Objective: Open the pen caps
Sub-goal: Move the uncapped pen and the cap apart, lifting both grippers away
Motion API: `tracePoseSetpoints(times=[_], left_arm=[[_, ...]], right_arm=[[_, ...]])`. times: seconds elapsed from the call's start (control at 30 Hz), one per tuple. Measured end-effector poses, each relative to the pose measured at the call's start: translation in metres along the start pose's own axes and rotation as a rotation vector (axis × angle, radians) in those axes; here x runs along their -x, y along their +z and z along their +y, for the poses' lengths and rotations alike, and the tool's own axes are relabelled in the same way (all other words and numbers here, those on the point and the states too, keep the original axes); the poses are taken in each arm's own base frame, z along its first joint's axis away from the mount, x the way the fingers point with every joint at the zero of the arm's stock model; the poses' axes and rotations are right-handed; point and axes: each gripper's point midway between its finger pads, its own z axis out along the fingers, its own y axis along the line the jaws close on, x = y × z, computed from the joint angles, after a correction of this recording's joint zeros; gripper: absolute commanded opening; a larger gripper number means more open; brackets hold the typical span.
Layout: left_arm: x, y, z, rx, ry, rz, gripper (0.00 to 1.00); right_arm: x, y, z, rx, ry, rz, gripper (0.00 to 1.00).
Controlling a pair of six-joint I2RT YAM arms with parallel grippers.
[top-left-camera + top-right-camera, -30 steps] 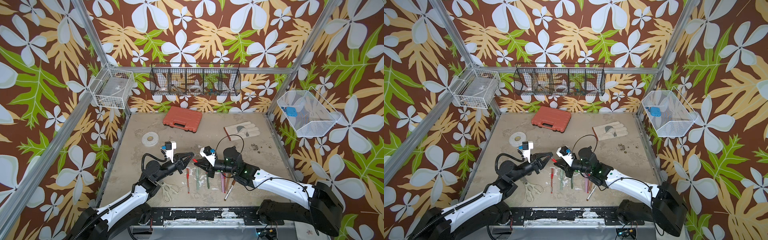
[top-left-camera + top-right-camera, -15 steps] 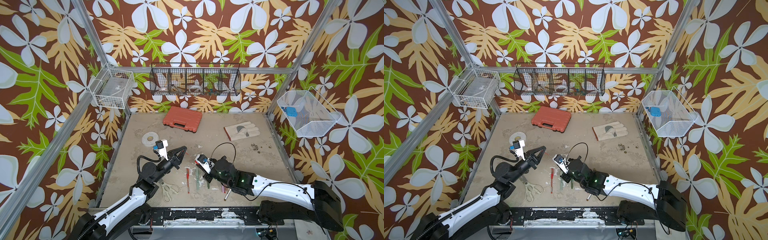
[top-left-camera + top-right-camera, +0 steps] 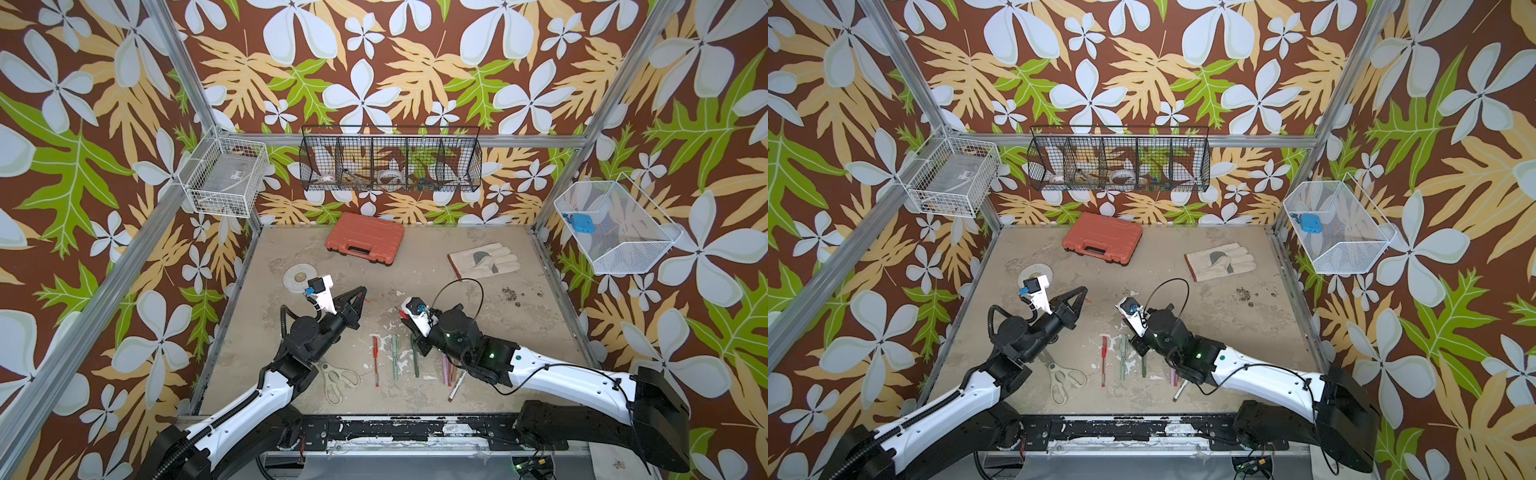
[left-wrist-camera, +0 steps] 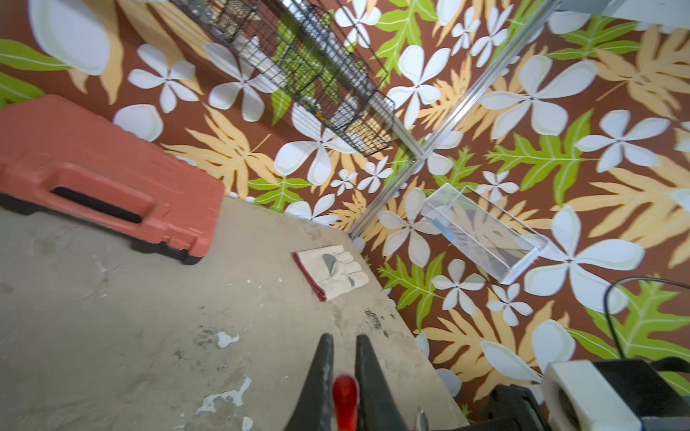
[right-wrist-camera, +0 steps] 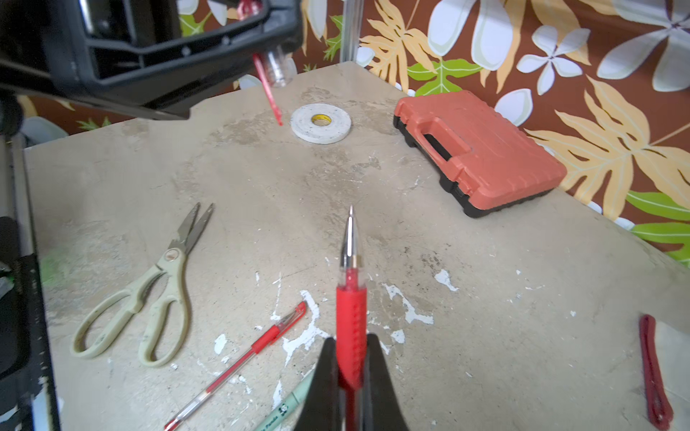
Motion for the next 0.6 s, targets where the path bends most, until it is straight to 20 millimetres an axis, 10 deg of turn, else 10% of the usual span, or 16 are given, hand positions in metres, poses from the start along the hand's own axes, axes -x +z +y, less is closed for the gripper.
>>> tracePoseSetpoints(times=[0.6], left_arm=[[-0.021, 0.013, 0.089, 0.377, 0.039, 0.086, 0.00]], right_arm=[[-0.047, 0.022, -0.088, -0.185, 0.269, 0.137, 0.00]])
